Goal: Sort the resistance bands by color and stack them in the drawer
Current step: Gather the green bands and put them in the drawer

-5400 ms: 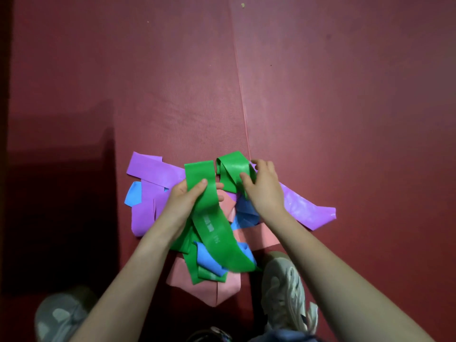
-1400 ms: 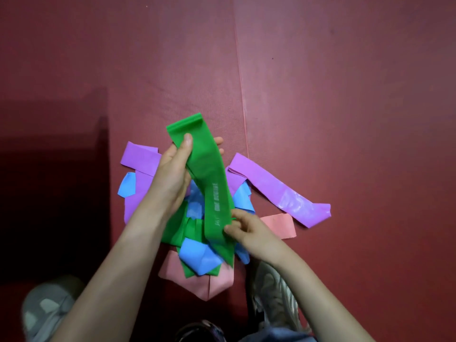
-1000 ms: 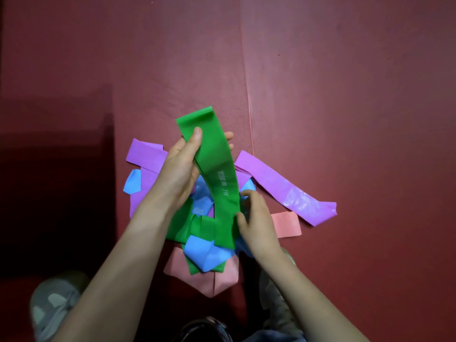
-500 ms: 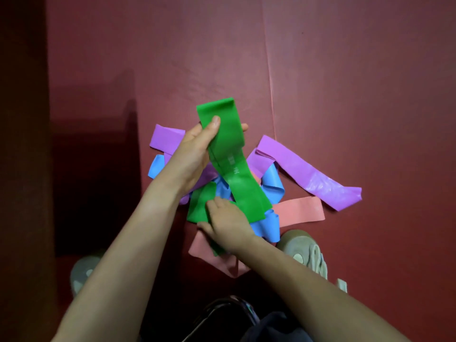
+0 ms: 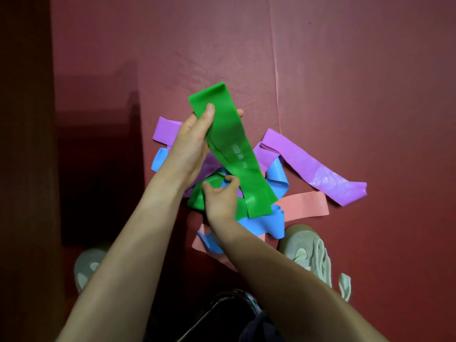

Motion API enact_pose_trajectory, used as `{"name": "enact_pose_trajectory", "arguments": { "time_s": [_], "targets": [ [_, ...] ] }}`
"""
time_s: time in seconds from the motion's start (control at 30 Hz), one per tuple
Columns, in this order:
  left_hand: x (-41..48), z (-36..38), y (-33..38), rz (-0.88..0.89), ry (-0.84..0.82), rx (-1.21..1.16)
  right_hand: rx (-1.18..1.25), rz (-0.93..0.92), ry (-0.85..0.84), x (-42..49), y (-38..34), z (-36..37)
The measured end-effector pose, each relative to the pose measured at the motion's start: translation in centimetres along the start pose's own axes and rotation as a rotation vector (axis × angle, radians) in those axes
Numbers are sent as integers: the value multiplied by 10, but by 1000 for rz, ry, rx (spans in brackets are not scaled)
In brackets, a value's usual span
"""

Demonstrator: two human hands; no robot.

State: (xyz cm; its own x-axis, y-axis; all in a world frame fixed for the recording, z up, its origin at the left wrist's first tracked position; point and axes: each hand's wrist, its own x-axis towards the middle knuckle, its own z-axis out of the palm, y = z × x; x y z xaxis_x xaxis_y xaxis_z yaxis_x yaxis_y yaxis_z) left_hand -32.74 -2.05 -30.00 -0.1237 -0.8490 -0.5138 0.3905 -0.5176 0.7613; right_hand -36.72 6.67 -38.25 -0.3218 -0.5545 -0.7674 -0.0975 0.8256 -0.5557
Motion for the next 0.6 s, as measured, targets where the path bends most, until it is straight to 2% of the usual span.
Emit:
{"name": "enact_pose_trajectory", "arguments": {
  "time_s": [0.43, 0.6],
  "targets": [
    [1, 2, 2, 12, 27, -24, -142, -50, 54, 12, -1, -8],
    [2, 2, 2, 22, 45, -21, -449, -154, -84, 12, -4, -20]
  ]
}}
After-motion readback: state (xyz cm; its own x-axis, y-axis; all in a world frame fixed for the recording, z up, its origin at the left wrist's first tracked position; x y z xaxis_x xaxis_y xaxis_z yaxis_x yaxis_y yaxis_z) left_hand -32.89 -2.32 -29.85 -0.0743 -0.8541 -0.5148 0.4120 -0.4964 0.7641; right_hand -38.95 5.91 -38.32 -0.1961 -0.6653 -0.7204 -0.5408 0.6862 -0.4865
